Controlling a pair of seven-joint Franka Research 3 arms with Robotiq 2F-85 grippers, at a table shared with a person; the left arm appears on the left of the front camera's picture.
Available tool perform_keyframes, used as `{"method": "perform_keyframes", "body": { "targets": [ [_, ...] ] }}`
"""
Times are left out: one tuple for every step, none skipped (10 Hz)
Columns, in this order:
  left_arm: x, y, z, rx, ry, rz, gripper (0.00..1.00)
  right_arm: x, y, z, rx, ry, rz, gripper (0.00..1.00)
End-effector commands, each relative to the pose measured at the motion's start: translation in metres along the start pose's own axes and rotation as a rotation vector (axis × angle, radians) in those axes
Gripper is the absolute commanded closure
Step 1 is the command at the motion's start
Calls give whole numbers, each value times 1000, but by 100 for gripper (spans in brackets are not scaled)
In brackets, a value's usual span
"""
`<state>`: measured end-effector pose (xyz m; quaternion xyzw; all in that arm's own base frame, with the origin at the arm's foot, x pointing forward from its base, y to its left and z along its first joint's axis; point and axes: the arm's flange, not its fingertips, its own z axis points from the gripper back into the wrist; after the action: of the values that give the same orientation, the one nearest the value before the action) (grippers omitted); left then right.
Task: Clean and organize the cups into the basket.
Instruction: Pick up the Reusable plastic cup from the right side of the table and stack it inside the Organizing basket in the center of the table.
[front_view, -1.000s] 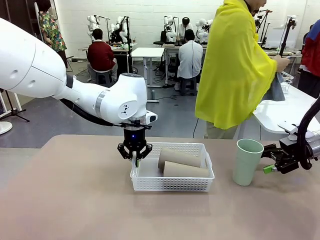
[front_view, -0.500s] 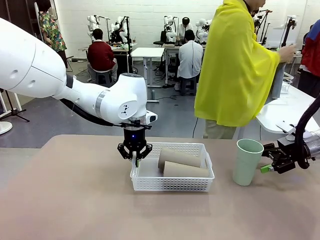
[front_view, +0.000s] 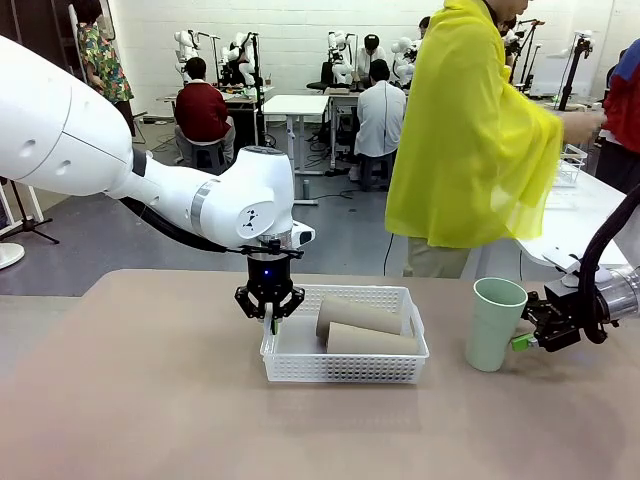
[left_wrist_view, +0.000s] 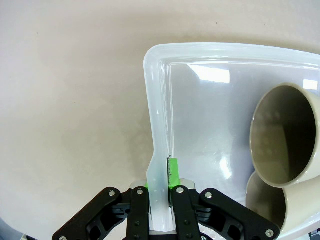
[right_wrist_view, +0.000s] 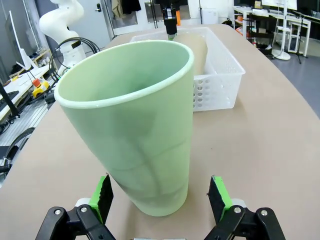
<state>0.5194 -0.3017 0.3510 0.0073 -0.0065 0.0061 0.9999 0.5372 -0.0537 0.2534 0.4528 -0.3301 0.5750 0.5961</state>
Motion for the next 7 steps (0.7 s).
{"method": "perform_keyframes", "body": {
  "targets": [
    [-2, 0, -1, 6, 3, -4, 100, 0, 0, -5, 9, -7, 6, 0],
    [-2, 0, -1, 6, 3, -4, 100, 0, 1, -9, 23, -9, 4, 0],
    [-2, 0, -1, 6, 3, -4, 100, 0, 2, -17, 50, -6, 9, 0],
    [-2, 0, -1, 6, 3, -4, 100, 1, 2, -24, 74, -4, 10, 0],
    [-2, 0, -1, 6, 3, -4, 100, 1, 1, -32, 89, 2, 8, 0],
    [-2, 0, -1, 6, 3, -4, 100, 2, 0, -38, 96, 3, 10, 0],
    [-2, 0, -1, 6, 3, -4, 100, 1, -3, -45, 99, 5, 11, 0]
  ]
}}
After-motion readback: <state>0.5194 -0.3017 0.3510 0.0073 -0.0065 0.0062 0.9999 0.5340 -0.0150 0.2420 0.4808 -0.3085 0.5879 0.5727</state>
